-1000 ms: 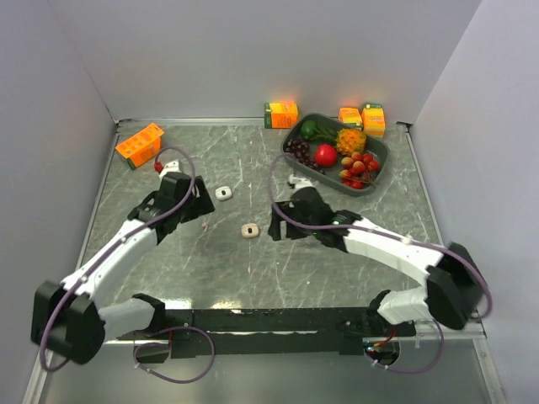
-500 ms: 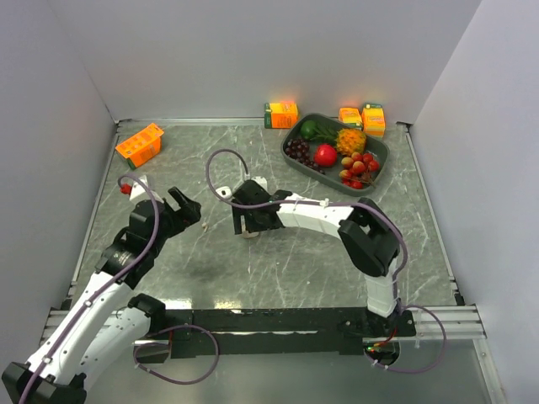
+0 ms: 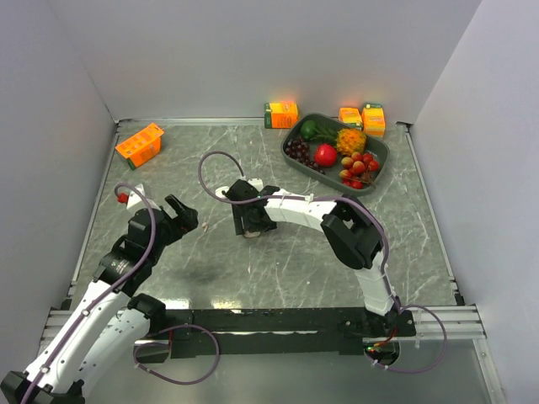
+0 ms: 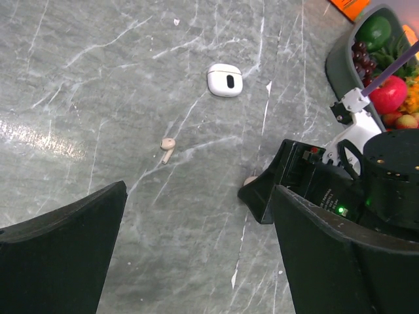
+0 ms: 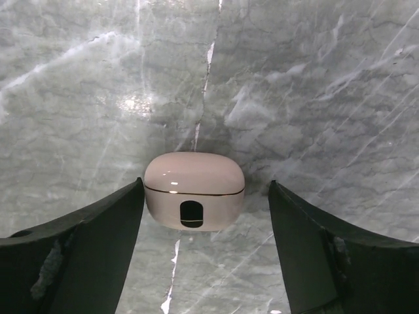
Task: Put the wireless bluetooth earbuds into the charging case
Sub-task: Adjust the charging case at the center of the board, then pick up the charging case at the center of the board.
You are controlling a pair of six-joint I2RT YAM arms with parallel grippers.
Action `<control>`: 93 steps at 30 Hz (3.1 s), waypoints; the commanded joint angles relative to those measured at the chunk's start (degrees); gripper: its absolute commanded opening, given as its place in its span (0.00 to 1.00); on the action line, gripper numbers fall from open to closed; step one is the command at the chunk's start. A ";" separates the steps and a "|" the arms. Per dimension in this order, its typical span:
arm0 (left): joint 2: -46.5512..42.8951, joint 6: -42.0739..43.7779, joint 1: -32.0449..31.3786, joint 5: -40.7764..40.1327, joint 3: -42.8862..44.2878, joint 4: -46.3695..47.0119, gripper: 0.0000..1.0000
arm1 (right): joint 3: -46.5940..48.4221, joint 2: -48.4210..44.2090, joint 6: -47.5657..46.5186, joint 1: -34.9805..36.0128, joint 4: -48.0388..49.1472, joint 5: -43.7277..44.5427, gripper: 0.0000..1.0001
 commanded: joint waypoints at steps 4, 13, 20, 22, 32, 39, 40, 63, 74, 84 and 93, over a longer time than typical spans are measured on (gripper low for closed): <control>-2.15 -1.60 -0.21 -1.43 -1.03 0.06 0.96 | 0.96 1.21 0.98 -0.31 -0.48 -0.82 0.72; -2.51 -2.39 -0.21 -0.47 -1.82 0.58 0.95 | -0.09 0.07 7.89 -1.97 -1.10 -7.05 0.58; -2.16 -3.62 -0.21 -2.31 -2.61 1.37 0.95 | -6.17 -3.71 24.52 -2.86 0.58 -11.29 0.59; -1.89 -3.45 -0.21 -2.92 -2.44 1.29 0.95 | -4.85 -2.58 27.16 -2.86 -1.08 -10.76 0.59; -1.72 -3.53 -0.21 -3.02 -2.96 1.46 0.95 | 0.26 -0.11 20.95 -1.63 -9.09 -6.11 0.71; -0.49 -3.09 -0.21 -3.19 -3.41 2.60 0.95 | -7.13 -4.84 19.70 -1.36 -7.95 -3.91 0.87; 0.12 -2.75 -0.21 -3.36 -3.23 2.34 0.96 | -7.13 -6.77 19.52 -1.19 -7.86 -3.55 0.89; 43.17 3.68 -20.59 2.01 9.76 18.35 0.96 | -16.62 -51.52 -1.74 -5.31 -10.41 9.11 0.91; 61.74 -3.88 -25.43 -7.85 25.95 7.88 0.96 | -21.63 -58.11 -4.56 -9.01 -8.66 7.44 0.92; 65.17 -7.84 -26.57 -7.76 26.04 7.53 0.97 | -23.39 -58.99 -4.91 -11.47 -6.90 4.98 0.92; 67.45 -6.88 -27.01 -6.80 26.21 8.40 0.94 | -23.74 -60.22 -4.91 -12.26 -7.07 4.62 0.92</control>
